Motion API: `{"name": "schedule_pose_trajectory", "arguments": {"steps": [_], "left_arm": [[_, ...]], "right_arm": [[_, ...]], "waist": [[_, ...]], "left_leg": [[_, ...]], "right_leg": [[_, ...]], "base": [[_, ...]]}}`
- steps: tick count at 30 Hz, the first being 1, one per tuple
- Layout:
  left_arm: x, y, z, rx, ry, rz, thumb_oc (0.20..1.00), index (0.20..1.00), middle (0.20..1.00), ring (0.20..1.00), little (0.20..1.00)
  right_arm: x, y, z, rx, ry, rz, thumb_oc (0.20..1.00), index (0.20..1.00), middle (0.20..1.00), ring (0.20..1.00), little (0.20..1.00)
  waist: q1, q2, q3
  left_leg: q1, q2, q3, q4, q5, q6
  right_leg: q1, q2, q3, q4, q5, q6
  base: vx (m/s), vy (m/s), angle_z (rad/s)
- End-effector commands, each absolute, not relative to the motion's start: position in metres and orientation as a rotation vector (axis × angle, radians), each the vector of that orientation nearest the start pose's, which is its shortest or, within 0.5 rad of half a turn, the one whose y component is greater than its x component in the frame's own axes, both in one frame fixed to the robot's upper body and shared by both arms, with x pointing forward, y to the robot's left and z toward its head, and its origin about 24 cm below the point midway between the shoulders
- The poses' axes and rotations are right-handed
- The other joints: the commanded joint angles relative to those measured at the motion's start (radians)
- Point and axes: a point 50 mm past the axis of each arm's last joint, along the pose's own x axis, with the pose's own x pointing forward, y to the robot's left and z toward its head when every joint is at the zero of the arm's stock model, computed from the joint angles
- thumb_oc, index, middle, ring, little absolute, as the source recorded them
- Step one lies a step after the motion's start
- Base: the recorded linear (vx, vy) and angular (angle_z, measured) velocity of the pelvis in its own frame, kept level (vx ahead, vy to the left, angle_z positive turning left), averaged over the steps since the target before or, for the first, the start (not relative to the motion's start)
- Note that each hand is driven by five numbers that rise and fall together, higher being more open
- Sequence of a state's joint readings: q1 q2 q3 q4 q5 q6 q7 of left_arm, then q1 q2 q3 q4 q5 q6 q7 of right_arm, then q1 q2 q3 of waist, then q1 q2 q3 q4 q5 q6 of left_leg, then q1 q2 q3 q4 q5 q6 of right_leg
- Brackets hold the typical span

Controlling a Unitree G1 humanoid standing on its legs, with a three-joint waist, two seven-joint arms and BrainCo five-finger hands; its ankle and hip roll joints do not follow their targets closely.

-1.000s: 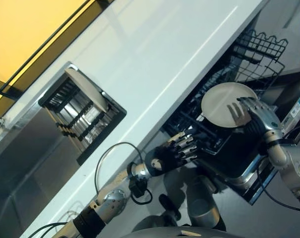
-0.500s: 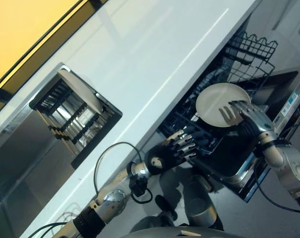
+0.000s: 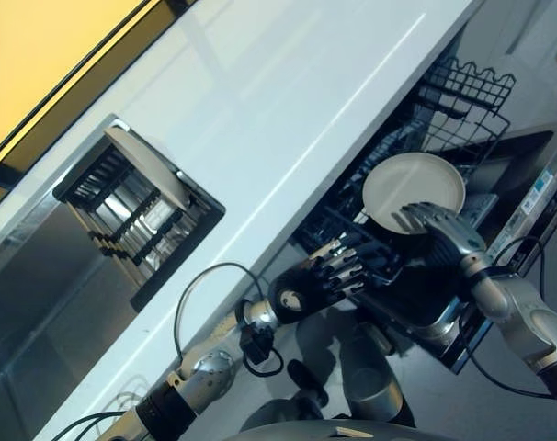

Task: Pick up plates and place into dishwasher.

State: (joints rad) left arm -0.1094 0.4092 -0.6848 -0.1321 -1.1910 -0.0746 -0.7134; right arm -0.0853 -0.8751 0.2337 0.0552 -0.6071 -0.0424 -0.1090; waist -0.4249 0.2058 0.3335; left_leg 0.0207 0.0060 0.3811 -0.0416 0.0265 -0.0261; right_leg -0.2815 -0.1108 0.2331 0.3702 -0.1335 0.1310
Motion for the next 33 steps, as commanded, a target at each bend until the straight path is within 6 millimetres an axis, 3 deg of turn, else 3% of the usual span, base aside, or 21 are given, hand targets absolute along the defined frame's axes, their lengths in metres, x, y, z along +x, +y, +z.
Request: {"name": "schedule_pose_trajectory", "arguments": {"steps": [1,20,33], "left_arm": [[0.196,0.051,0.074,-0.895,-0.07,-1.283,1.0,1.0,1.0,1.0,1.0],[0.195,0.043,0.08,-0.915,-0.074,-1.327,1.0,1.0,1.0,1.0,1.0],[0.193,0.042,0.08,-0.919,-0.055,-1.364,1.0,1.0,1.0,1.0,1.0]], "right_arm": [[0.274,-0.248,0.097,-1.498,-0.198,0.097,1.0,1.0,1.0,1.0,1.0],[0.289,-0.254,0.099,-1.61,-0.269,-0.006,1.0,1.0,1.0,1.0,1.0],[0.296,-0.267,0.086,-1.733,-0.232,-0.058,1.0,1.0,1.0,1.0,1.0]], "waist": [[0.001,-0.017,-0.043],[0.014,0.014,-0.05],[0.034,0.025,-0.057]], "left_leg": [[-0.052,0.028,-0.051,0.252,-0.214,0.065],[-0.05,0.023,-0.073,0.233,-0.21,0.062],[-0.053,0.022,-0.087,0.23,-0.208,0.062]], "right_leg": [[-0.076,0.004,-0.046,-0.132,0.181,0.024],[-0.072,-0.012,-0.055,-0.143,0.18,0.026],[-0.068,-0.029,-0.067,-0.149,0.184,0.029]], "base": [[0.0,0.0,0.0],[-0.01,0.0,0.02],[-0.01,-0.002,0.02]]}}
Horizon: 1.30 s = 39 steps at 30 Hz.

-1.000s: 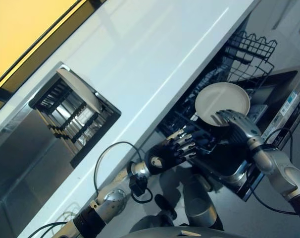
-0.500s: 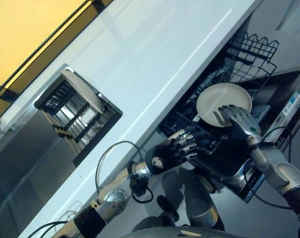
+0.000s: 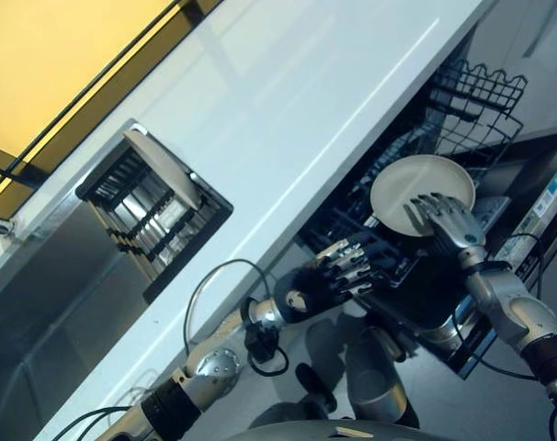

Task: Pick up plates and place into dishwasher.

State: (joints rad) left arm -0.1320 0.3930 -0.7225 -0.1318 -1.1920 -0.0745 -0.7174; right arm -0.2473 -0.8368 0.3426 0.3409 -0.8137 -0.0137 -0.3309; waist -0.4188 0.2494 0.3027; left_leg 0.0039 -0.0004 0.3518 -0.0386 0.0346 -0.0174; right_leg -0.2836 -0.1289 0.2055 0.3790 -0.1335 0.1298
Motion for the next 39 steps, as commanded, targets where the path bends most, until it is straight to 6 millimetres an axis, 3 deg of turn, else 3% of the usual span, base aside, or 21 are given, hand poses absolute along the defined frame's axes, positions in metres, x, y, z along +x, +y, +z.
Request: {"name": "schedule_pose_trajectory", "arguments": {"steps": [1,13,14,15,31,39], "left_arm": [[0.193,0.041,0.079,-0.919,-0.05,-1.369,1.0,1.0,1.0,1.0,1.0],[0.19,0.035,0.08,-0.933,-0.03,-1.41,1.0,1.0,1.0,1.0,1.0],[0.19,0.035,0.08,-0.934,-0.029,-1.411,1.0,1.0,1.0,1.0,1.0],[0.19,0.034,0.08,-0.934,-0.026,-1.414,1.0,1.0,1.0,1.0,1.0],[0.188,0.034,0.081,-0.939,-0.029,-1.433,1.0,1.0,1.0,1.0,1.0],[0.186,0.037,0.081,-0.945,-0.026,-1.418,1.0,1.0,1.0,1.0,1.0]], "right_arm": [[0.297,-0.268,0.086,-1.739,-0.229,-0.063,1.0,1.0,1.0,1.0,1.0],[0.31,-0.272,0.086,-1.787,-0.232,-0.107,1.0,1.0,1.0,1.0,1.0],[0.31,-0.273,0.085,-1.788,-0.226,-0.11,0.696,0.696,0.696,0.696,0.696],[0.311,-0.274,0.085,-1.789,-0.211,-0.114,0.2,0.2,0.2,0.2,0.2],[0.312,-0.287,0.083,-1.751,-0.14,-0.187,0.2,0.2,0.2,0.2,0.2],[0.301,-0.289,0.074,-1.733,-0.124,-0.201,0.2,0.2,0.2,0.2,0.2]], "waist": [[0.031,-0.018,-0.028],[0.052,-0.008,-0.04],[0.054,-0.007,-0.041],[0.056,-0.007,-0.042],[0.062,-0.007,-0.042],[0.084,-0.027,-0.07]], "left_leg": [[-0.036,0.028,-0.059,0.227,-0.217,0.053],[-0.028,0.026,-0.073,0.227,-0.219,0.051],[-0.029,0.026,-0.074,0.227,-0.219,0.051],[-0.028,0.026,-0.076,0.227,-0.219,0.05],[-0.02,0.029,-0.082,0.218,-0.213,0.047],[0.003,0.025,-0.094,0.191,-0.201,0.046]], "right_leg": [[-0.066,-0.012,-0.041,-0.159,0.185,0.031],[-0.049,-0.026,-0.048,-0.166,0.184,0.033],[-0.049,-0.026,-0.048,-0.166,0.184,0.033],[-0.047,-0.027,-0.049,-0.166,0.184,0.033],[-0.037,-0.03,-0.048,-0.171,0.187,0.032],[-0.005,-0.024,-0.05,-0.187,0.187,0.03]], "base": [[0.0,0.0,0.0],[0.01,0.001,0.05],[0.01,0.001,0.04],[0.0,0.0,0.0],[0.0,0.0,0.01],[0.02,0.008,0.02]]}}
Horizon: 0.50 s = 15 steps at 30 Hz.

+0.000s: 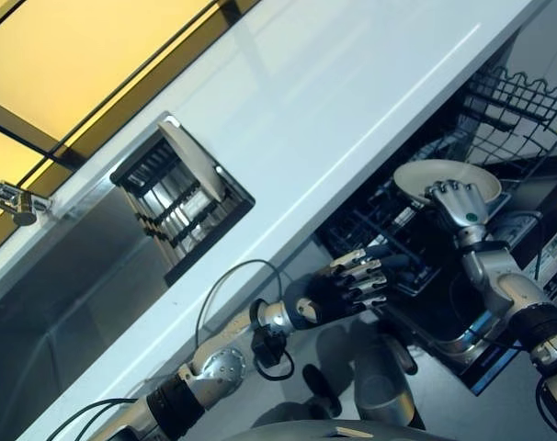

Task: Pick up plates and place into dishwasher.

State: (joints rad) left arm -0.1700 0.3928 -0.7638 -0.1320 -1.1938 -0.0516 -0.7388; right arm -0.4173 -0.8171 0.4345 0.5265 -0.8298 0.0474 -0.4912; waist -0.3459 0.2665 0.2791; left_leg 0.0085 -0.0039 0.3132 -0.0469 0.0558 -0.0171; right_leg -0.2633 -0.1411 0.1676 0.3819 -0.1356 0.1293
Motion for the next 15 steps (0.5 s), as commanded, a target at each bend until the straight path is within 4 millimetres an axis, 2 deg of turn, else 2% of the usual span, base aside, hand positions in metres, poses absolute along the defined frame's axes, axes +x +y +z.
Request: {"name": "schedule_pose_trajectory", "arguments": {"steps": [1,15], "left_arm": [[0.185,0.037,0.08,-0.944,-0.027,-1.416,1.0,1.0,1.0,1.0,1.0],[0.185,0.054,0.067,-0.9,0.022,-1.334,1.0,1.0,1.0,1.0,1.0]], "right_arm": [[0.3,-0.289,0.073,-1.729,-0.122,-0.205,0.2,0.2,0.2,0.2,0.2],[0.271,-0.278,0.049,-1.576,-0.101,-0.257,0.2,0.2,0.2,0.2,0.2]], "waist": [[0.014,-0.049,-0.049],[0.043,-0.16,-0.125]], "left_leg": [[0.001,0.028,-0.057,0.196,-0.22,0.046],[0.058,0.05,-0.062,0.148,-0.221,0.058]], "right_leg": [[-0.021,-0.011,-0.014,-0.193,0.189,0.03],[0.034,0.028,-0.014,-0.232,0.201,0.042]], "base": [[0.0,0.0,0.0],[0.01,-0.045,0.02]]}}
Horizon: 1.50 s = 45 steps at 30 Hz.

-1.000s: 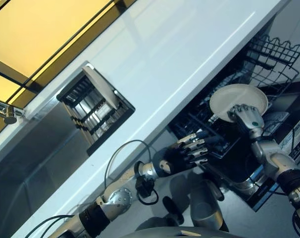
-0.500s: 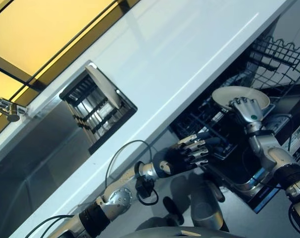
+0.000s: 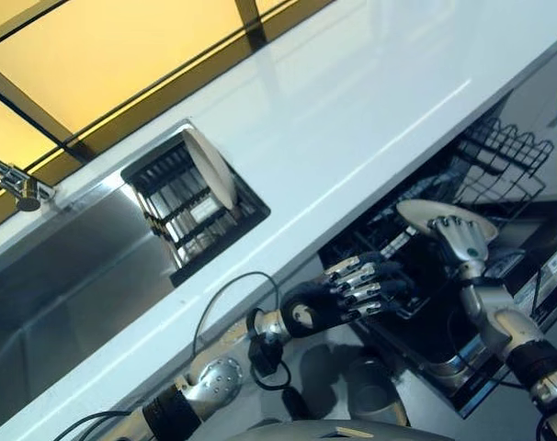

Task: Pick up plates and place into dishwasher.

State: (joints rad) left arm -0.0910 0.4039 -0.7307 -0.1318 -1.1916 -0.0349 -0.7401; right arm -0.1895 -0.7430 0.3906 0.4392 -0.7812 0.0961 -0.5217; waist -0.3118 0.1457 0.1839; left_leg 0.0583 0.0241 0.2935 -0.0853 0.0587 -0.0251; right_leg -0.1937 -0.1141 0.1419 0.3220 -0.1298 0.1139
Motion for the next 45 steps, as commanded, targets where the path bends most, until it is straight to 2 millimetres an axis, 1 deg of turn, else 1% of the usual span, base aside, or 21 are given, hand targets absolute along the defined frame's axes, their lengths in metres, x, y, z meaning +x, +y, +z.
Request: {"name": "schedule_pose_trajectory", "arguments": {"steps": [1,5,8,12,19,26,28,31,34,37,41,45], "left_arm": [[0.185,0.055,0.067,-0.897,0.027,-1.33,1.0,1.0,1.0,1.0,1.0],[0.186,0.061,0.064,-0.881,0.047,-1.309,1.0,1.0,1.0,1.0,1.0],[0.186,0.065,0.063,-0.873,0.055,-1.297,1.0,1.0,1.0,1.0,1.0],[0.189,0.071,0.063,-0.865,0.052,-1.27,1.0,1.0,1.0,1.0,1.0],[0.195,0.074,0.064,-0.859,0.026,-1.226,1.0,1.0,1.0,1.0,1.0],[0.2,0.077,0.066,-0.857,0.004,-1.194,1.0,1.0,1.0,1.0,1.0],[0.201,0.077,0.067,-0.852,0.001,-1.189,1.0,1.0,1.0,1.0,1.0],[0.202,0.079,0.068,-0.851,0.001,-1.179,1.0,1.0,1.0,1.0,1.0],[0.204,0.079,0.068,-0.847,0.005,-1.17,1.0,1.0,1.0,1.0,1.0],[0.205,0.079,0.068,-0.846,0.001,-1.16,1.0,1.0,1.0,1.0,1.0],[0.207,0.079,0.067,-0.849,-0.008,-1.138,1.0,1.0,1.0,1.0,1.0],[0.208,0.078,0.067,-0.843,-0.008,-1.127,1.0,1.0,1.0,1.0,1.0]], "right_arm": [[0.269,-0.277,0.048,-1.564,-0.094,-0.256,0.2,0.2,0.2,0.2,0.2],[0.265,-0.273,0.043,-1.499,-0.059,-0.25,0.2,0.2,0.2,0.2,0.2],[0.262,-0.27,0.039,-1.447,-0.035,-0.251,0.2,0.2,0.2,0.2,0.2],[0.256,-0.266,0.035,-1.307,-0.004,-0.257,0.2,0.2,0.2,0.2,0.2],[0.254,-0.257,0.043,-1.151,-0.024,-0.245,0.2,0.2,0.2,0.2,0.2],[0.252,-0.252,0.051,-1.094,-0.054,-0.24,0.2,0.2,0.2,0.2,0.2],[0.252,-0.252,0.053,-1.044,-0.054,-0.242,0.2,0.2,0.2,0.2,0.2],[0.25,-0.251,0.056,-0.921,-0.053,-0.243,0.2,0.2,0.2,0.2,0.2],[0.25,-0.247,0.062,-0.707,-0.058,-0.216,0.2,0.2,0.2,0.2,0.2],[0.249,-0.244,0.064,-0.55,-0.061,-0.173,0.2,0.2,0.2,0.2,0.2],[0.245,-0.242,0.066,-0.398,-0.062,-0.119,0.2,0.2,0.2,0.2,0.2],[0.244,-0.242,0.065,-0.302,-0.051,-0.086,0.2,0.2,0.2,0.2,0.2]], "waist": [[0.01,-0.047,-0.034],[0.016,-0.075,-0.046],[0.019,-0.089,-0.052],[0.024,-0.108,-0.061],[0.03,-0.128,-0.071],[0.03,-0.146,-0.079],[0.03,-0.151,-0.081],[0.028,-0.156,-0.083],[0.025,-0.161,-0.079],[0.024,-0.169,-0.085],[0.021,-0.179,-0.092],[0.022,-0.189,-0.101]], "left_leg": [[0.011,0.024,-0.042,0.186,-0.226,0.067],[0.021,0.025,-0.04,0.183,-0.23,0.074],[0.029,0.025,-0.037,0.18,-0.232,0.077],[0.036,0.023,-0.037,0.165,-0.228,0.082],[0.045,0.021,-0.033,0.148,-0.219,0.086],[0.053,0.017,-0.022,0.148,-0.221,0.094],[0.055,0.016,-0.02,0.147,-0.222,0.096],[0.059,0.015,-0.018,0.144,-0.22,0.097],[0.064,0.016,-0.02,0.146,-0.225,0.1],[0.059,0.015,-0.014,0.144,-0.219,0.1],[0.06,0.015,-0.009,0.143,-0.217,0.101],[0.061,0.016,-0.006,0.139,-0.215,0.1]], "right_leg": [[-0.033,0.003,0.011,-0.173,0.196,0.058],[-0.024,0.007,0.014,-0.174,0.199,0.061],[-0.018,0.009,0.014,-0.175,0.202,0.062],[-0.01,0.015,0.013,-0.182,0.209,0.064],[0.005,0.022,0.015,-0.198,0.218,0.065],[0.006,0.031,0.019,-0.203,0.227,0.065],[0.007,0.033,0.022,-0.205,0.23,0.065],[0.007,0.037,0.025,-0.205,0.236,0.067],[0.014,0.041,0.026,-0.204,0.235,0.065],[0.01,0.044,0.029,-0.207,0.24,0.061],[0.013,0.049,0.029,-0.212,0.238,0.056],[0.015,0.055,0.029,-0.22,0.24,0.053]], "base": [[0.04,-0.086,-0.02],[0.01,-0.043,0.01],[0.0,0.0,0.0],[0.0,0.0,0.0],[0.0,0.001,0.0],[-0.02,0.002,-0.02],[-0.01,0.003,-0.02],[0.0,0.0,0.0],[0.0,-0.008,-0.01],[-0.01,-0.021,-0.09],[0.0,-0.016,-0.06],[0.0,0.0,0.0]]}}
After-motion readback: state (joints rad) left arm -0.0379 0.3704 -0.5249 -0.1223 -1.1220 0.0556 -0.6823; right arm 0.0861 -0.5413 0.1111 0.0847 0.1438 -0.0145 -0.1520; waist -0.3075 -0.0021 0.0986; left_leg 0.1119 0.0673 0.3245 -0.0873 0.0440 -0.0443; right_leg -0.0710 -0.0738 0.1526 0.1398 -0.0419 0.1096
